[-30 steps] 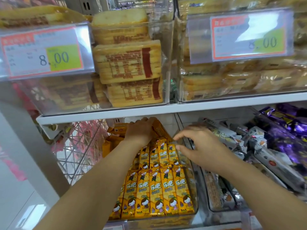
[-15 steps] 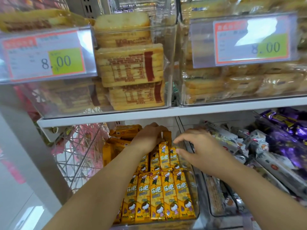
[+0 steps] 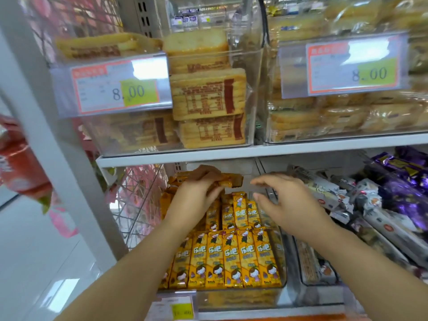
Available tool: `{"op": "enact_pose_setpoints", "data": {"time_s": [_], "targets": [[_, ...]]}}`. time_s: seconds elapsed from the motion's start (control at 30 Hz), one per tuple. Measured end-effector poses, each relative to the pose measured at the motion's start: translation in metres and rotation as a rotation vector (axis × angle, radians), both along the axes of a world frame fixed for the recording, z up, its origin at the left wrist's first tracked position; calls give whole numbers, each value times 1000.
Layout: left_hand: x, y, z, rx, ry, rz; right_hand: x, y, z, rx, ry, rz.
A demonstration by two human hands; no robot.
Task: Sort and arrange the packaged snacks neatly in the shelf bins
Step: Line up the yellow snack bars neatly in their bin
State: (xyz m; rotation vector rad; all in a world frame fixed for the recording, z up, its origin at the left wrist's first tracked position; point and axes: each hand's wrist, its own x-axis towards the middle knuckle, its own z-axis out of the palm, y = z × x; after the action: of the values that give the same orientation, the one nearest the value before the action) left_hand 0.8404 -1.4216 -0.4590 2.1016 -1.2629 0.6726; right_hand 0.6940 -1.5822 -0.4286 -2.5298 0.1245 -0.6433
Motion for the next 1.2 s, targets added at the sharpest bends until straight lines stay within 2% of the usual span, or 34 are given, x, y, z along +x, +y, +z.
{"op": "enact_pose_setpoints", "data": {"time_s": [0.07, 0.2, 0.33, 0.37, 0.53, 0.7, 0.8, 0.87, 0.9, 0.97, 1.03, 1.2], "targets": [[-14, 24, 1, -19, -67, -46, -3, 14, 2, 103, -8, 39], [-35, 65, -2, 19, -223, -135, -5, 37, 2, 281, 96, 74], [-46, 87, -3, 69, -310, -171, 0, 59, 10, 739, 150, 78], [-48, 90, -4, 79, -318, -171, 2, 64, 11, 802, 176, 72], [-51, 101, -3, 78, -347, -164, 10, 77, 9, 1007, 287, 99], [-56, 108, -2, 78, -344, -138, 17, 71, 7, 1117, 403, 173], [-58, 110, -3, 70, -307, -108, 19, 65, 8, 1079, 424, 156], [-59, 111, -4, 52, -238, -41, 17, 60, 12, 949, 312, 82], [-60, 112, -5, 53, -204, -2, 15, 58, 14, 797, 231, 18], [-64, 109, -6, 94, -140, 57, 9, 57, 15, 362, 128, -88], [-68, 106, -7, 147, -53, 96, 5, 60, 12, 128, 194, -114], [-69, 105, -9, 147, 298, 117, -1, 69, 5, -139, 435, -19]]}}
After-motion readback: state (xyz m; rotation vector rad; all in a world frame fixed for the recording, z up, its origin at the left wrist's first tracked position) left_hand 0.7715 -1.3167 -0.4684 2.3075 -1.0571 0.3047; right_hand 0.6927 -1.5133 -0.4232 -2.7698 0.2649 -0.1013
